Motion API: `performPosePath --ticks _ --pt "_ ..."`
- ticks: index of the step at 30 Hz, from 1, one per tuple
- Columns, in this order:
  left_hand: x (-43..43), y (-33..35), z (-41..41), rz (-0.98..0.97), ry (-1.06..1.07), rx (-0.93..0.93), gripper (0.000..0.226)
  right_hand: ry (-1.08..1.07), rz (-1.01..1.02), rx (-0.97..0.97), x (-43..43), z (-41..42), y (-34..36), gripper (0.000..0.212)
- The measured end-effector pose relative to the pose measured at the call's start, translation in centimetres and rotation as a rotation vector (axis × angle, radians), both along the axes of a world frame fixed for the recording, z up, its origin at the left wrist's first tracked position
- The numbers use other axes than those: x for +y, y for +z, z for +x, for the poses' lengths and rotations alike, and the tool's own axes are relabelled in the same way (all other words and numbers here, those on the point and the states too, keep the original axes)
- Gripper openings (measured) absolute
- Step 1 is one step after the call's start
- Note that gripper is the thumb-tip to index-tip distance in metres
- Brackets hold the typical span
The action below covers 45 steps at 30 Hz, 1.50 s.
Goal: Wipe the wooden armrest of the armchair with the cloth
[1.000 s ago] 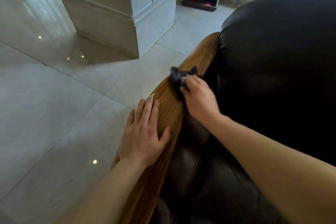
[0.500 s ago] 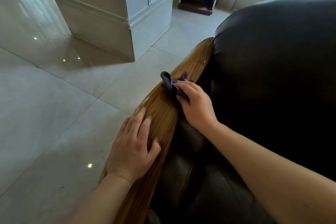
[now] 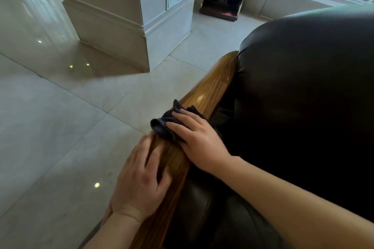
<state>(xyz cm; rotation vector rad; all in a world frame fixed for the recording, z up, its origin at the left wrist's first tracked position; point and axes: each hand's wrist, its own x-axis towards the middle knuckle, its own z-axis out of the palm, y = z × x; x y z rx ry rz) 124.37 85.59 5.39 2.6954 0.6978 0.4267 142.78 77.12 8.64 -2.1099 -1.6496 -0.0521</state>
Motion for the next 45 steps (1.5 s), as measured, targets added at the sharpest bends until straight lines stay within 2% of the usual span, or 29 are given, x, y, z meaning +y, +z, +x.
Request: performPosePath --ticks 2,5,8,13,17,22,24,27,31,34,45 --pt "0.0 0.0 0.0 -0.009 0.003 -0.013 0.053 -0.022 -0.006 -0.008 0.2 2.6 0.7 0.042" --pt "0.0 0.0 0.0 -0.026 0.002 -0.026 0.052 -0.357 -0.119 0.032 1.8 7.6 1.4 0.055" --pt "0.0 -0.1 0.0 -0.029 0.007 -0.03 0.051 -0.516 -0.264 0.049 3.7 12.8 1.6 0.068" --pt "0.0 -0.2 0.1 -0.01 0.01 -0.017 0.051 -0.654 -0.25 0.086 6.2 16.5 1.4 0.065" --pt "0.0 0.0 0.1 -0.019 0.013 -0.01 0.05 -0.607 -0.105 0.074 5.0 12.9 0.6 0.055" --pt "-0.2 -0.1 0.2 -0.024 0.012 -0.011 0.049 -0.376 0.011 0.094 2.0 3.2 -0.7 0.05" --pt "-0.1 -0.3 0.1 -0.013 0.018 -0.015 0.048 -0.226 -0.01 0.039 0.2 0.9 -1.3 0.051" --pt "-0.1 -0.6 0.1 -0.004 0.03 -0.033 0.048 -0.075 -0.085 -0.012 -0.8 3.5 -0.8 0.052" --pt "0.0 -0.5 0.3 -0.011 0.028 -0.037 0.049 -0.363 -0.157 0.046 2.8 8.3 1.1 0.056" --pt "-0.1 -0.3 0.2 -0.002 0.016 -0.03 0.05 -0.462 -0.148 0.07 4.0 7.1 0.7 0.053" --pt "-0.5 0.6 -0.2 -0.056 0.008 -0.057 0.05 -0.421 -0.072 0.0 0.5 -5.3 -1.9 0.053"
